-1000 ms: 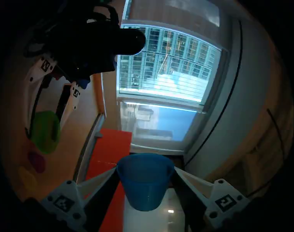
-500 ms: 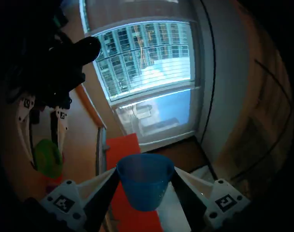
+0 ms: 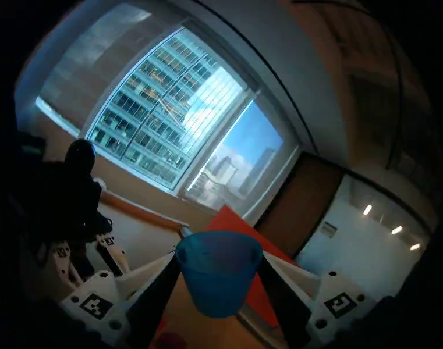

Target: Pour water

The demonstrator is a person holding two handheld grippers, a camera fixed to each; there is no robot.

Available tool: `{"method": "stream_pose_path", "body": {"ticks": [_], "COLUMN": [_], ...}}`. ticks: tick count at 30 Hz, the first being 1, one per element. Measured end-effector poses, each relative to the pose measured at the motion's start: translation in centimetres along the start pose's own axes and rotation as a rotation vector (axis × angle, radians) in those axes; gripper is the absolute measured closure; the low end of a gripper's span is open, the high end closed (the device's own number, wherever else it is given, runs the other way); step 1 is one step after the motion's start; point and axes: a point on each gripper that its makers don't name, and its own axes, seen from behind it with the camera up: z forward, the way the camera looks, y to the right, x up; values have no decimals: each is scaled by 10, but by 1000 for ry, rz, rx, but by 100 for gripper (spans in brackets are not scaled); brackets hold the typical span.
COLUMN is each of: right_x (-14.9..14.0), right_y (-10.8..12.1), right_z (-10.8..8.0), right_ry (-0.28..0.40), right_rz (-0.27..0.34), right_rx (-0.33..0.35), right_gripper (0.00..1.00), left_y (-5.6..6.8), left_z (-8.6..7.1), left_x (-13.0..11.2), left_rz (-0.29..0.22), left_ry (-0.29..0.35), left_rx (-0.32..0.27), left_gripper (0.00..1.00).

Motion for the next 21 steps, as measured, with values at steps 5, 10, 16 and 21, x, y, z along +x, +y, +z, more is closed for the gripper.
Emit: {"method": "stream_pose_path", "body": {"ticks": [5, 10, 16, 21], "right_x": [0, -6, -18, -35], "right_y": [-9, -10, -6, -4], "right_z": [-4, -9, -18, -30], "right_ry": [13, 1, -5, -28], "right_rz": [200, 323, 393, 418], "right_rx": [25, 22, -1, -16], "right_gripper": [10, 10, 10, 10], "left_y": [1, 1, -5, -12], "left_z": [-1, -3, -6, -10], "left_x": [1, 4, 3, 2], "left_rz": [10, 9, 9, 13], "left_ry": [-2, -2, -5, -12], "left_rx": [-1, -2, 11, 29], "left_gripper": [14, 14, 14, 14]}}
